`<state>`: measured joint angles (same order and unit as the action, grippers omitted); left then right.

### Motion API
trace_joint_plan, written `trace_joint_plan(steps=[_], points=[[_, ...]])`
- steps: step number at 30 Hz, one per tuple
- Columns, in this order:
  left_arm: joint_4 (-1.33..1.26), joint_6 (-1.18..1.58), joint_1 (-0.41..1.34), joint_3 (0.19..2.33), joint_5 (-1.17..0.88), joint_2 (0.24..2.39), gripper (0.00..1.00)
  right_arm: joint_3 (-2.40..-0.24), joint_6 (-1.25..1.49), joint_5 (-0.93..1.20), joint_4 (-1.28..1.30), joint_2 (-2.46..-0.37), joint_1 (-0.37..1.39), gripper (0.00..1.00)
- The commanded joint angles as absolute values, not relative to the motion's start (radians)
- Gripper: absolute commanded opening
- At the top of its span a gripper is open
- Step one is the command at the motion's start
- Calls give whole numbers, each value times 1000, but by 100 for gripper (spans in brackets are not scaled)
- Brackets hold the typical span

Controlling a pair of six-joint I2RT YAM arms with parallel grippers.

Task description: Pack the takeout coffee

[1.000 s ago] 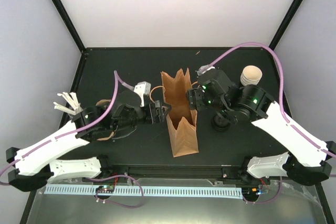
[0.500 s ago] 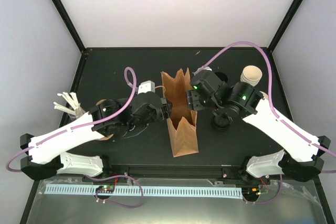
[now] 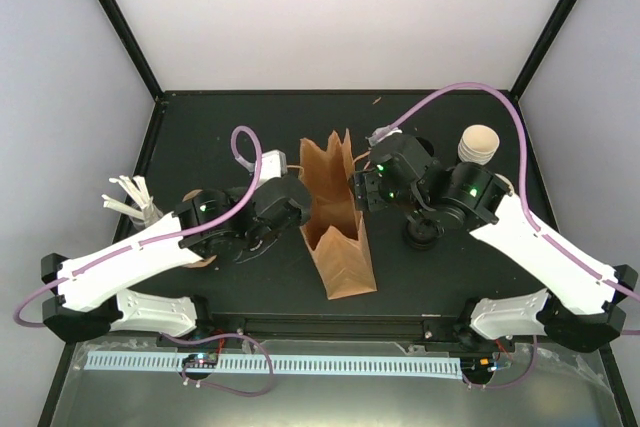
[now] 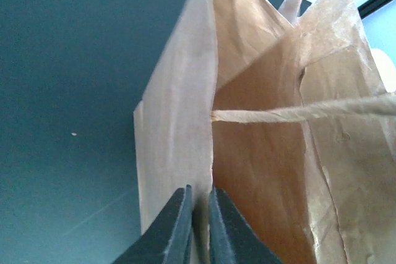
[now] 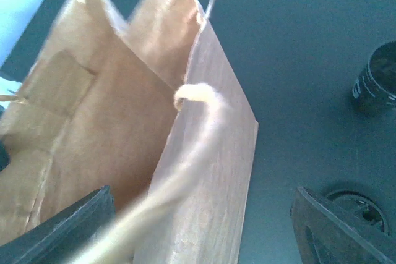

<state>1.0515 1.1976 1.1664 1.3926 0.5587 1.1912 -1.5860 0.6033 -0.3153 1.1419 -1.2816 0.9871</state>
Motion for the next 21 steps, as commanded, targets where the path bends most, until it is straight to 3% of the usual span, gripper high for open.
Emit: trace_joint_plan(steps=[1,7,14,21], points=[[1078,1167,1149,1433,620,1202,6,-1601,557,-282,1086,-1250,991,80],[1048,1116,1101,1433,593,1200,2,-1641,536,-296,1090,-1254,990,81],[975,1017,1013,1435,539,1204,2,-1714,497,-202,1069,-1241,989,84],[868,929,898,1417,448,1214,2,-1802,478,-251,1117,-1238,955,88]])
